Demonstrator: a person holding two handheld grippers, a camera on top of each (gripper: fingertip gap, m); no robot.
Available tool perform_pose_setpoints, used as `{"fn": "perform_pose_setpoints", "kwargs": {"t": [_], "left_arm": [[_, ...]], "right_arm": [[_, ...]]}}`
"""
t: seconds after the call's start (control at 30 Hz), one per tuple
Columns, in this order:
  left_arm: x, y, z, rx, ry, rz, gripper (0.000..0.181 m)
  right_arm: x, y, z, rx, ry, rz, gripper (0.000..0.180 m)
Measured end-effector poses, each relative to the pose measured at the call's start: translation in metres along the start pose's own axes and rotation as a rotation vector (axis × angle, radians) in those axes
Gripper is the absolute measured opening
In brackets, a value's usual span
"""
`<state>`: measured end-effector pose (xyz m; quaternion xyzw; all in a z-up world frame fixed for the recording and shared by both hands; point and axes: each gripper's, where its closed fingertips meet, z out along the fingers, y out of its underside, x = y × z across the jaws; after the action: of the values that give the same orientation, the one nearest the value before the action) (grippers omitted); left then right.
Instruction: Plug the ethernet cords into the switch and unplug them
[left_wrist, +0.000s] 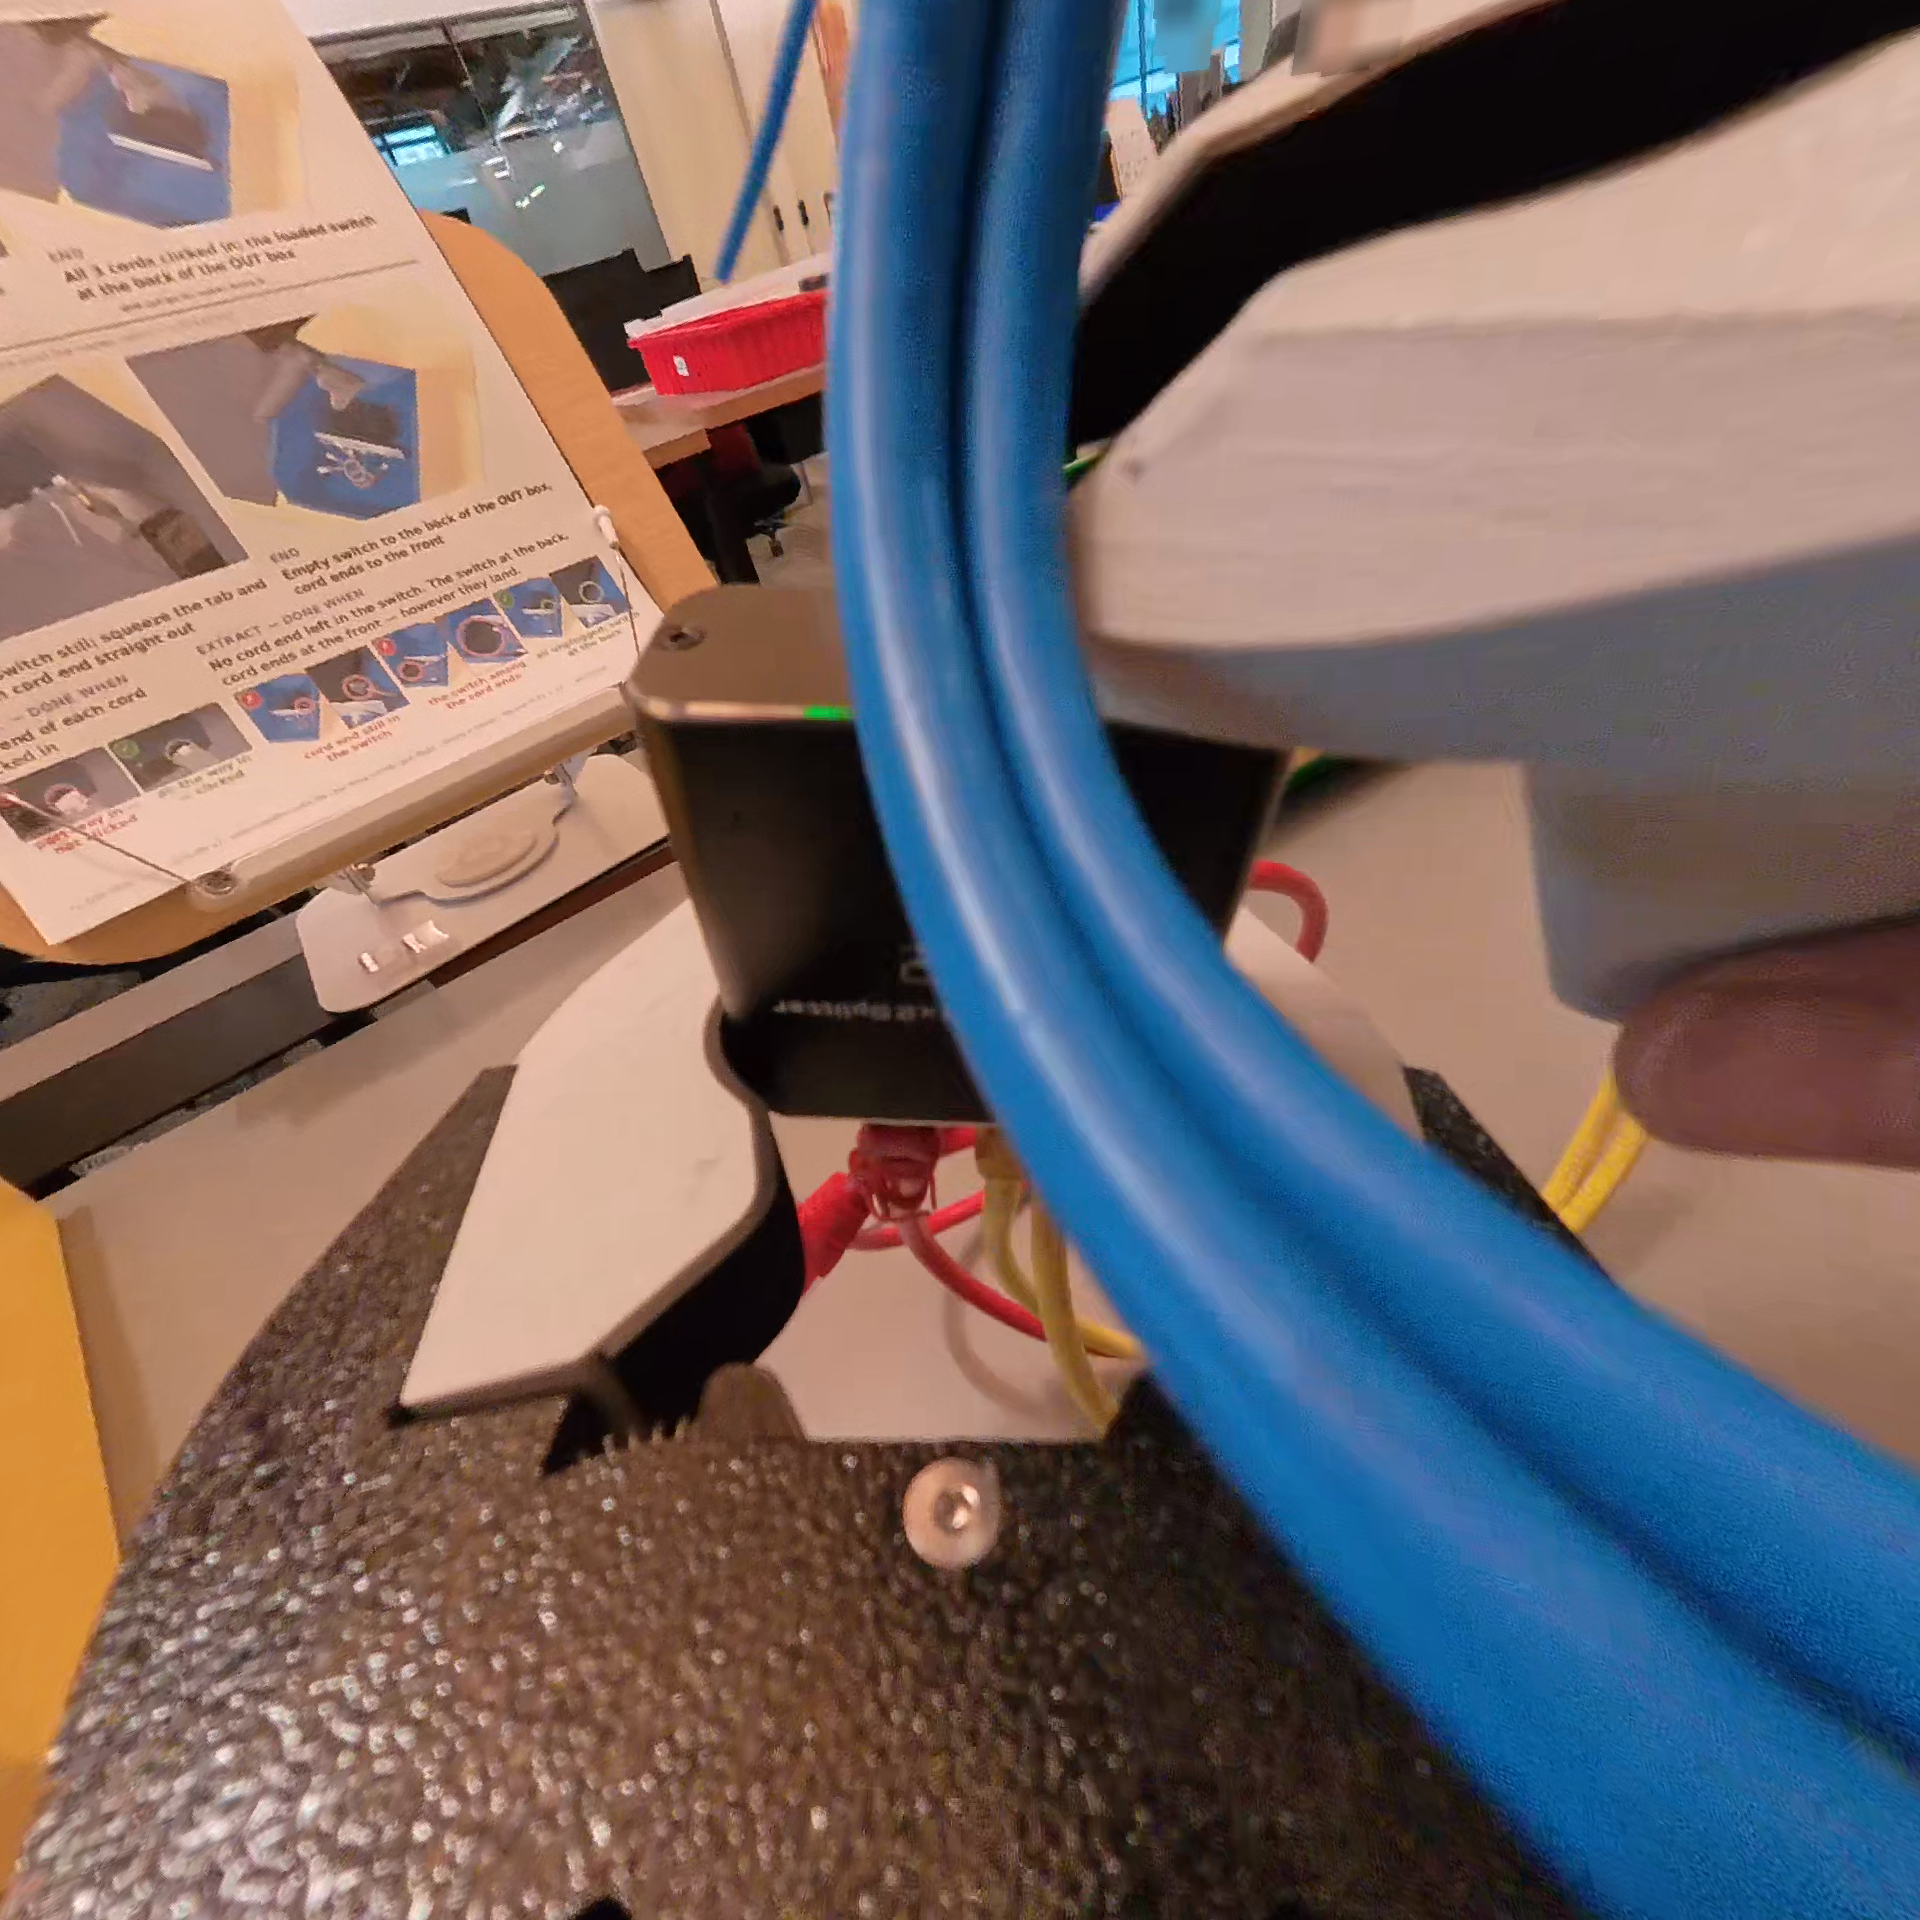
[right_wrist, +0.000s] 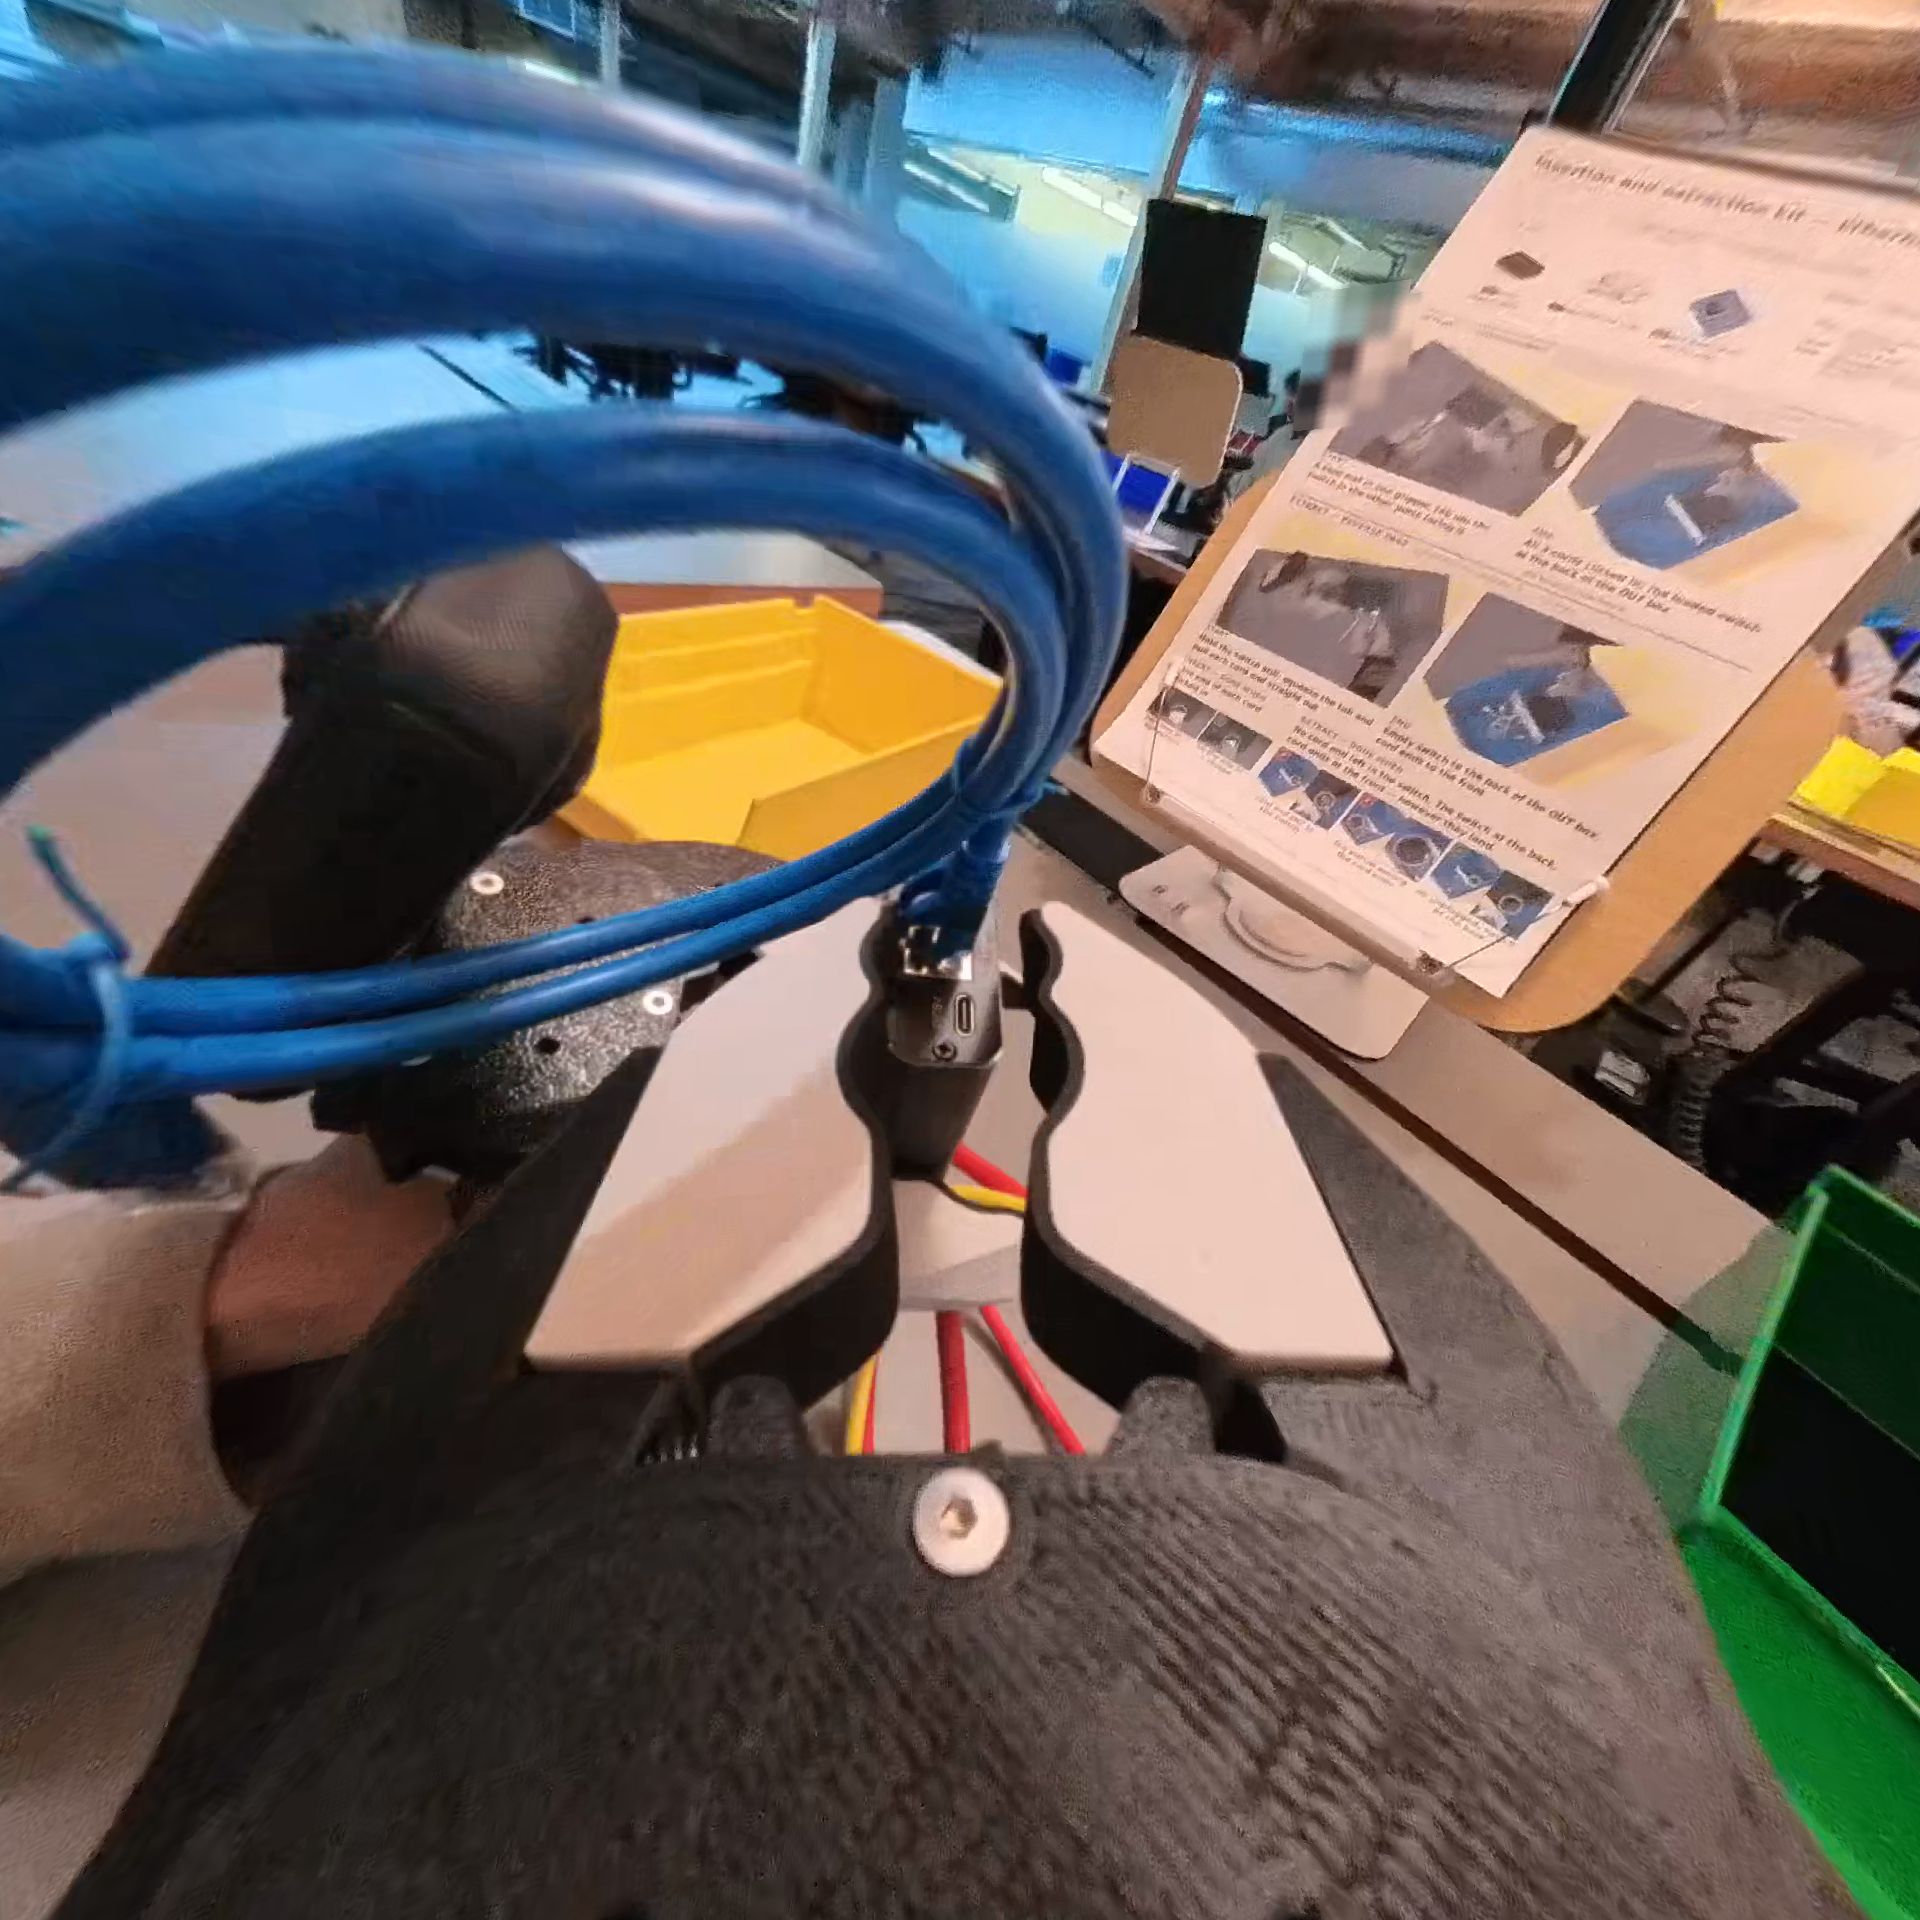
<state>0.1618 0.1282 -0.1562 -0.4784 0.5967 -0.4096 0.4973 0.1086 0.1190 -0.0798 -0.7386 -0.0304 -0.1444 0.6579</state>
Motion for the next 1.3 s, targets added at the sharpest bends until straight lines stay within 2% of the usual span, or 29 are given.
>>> {"fn": "perform_pose_setpoints", "kwargs": {"t": [0.07,0.37,0.7,0.97,1.17,1.3], "left_arm": [[-0.001,0.000,-0.001,-0.007,-0.009,0.005,0.072],[0.003,-0.009,-0.010,0.051,-0.007,-0.031,0.075],[0.019,-0.025,-0.020,0.159,0.072,-0.105,0.072],[0.027,-0.034,-0.025,0.239,0.110,-0.089,0.074],[0.032,-0.034,-0.023,0.270,0.137,-0.106,0.071],[0.030,-0.038,-0.025,0.297,0.121,-0.052,0.074]], "right_arm": [[-0.004,0.000,0.001,-0.016,-0.029,0.001,0.016],[-0.013,-0.005,-0.002,-0.029,-0.026,0.072,0.017],[-0.020,-0.015,-0.010,-0.035,0.076,-0.089,0.016],[-0.025,-0.019,-0.014,0.008,0.039,-0.086,0.015],[-0.028,-0.015,-0.013,-0.002,0.038,-0.141,0.015],[-0.033,-0.018,-0.016,0.026,0.045,-0.228,0.015]]}}
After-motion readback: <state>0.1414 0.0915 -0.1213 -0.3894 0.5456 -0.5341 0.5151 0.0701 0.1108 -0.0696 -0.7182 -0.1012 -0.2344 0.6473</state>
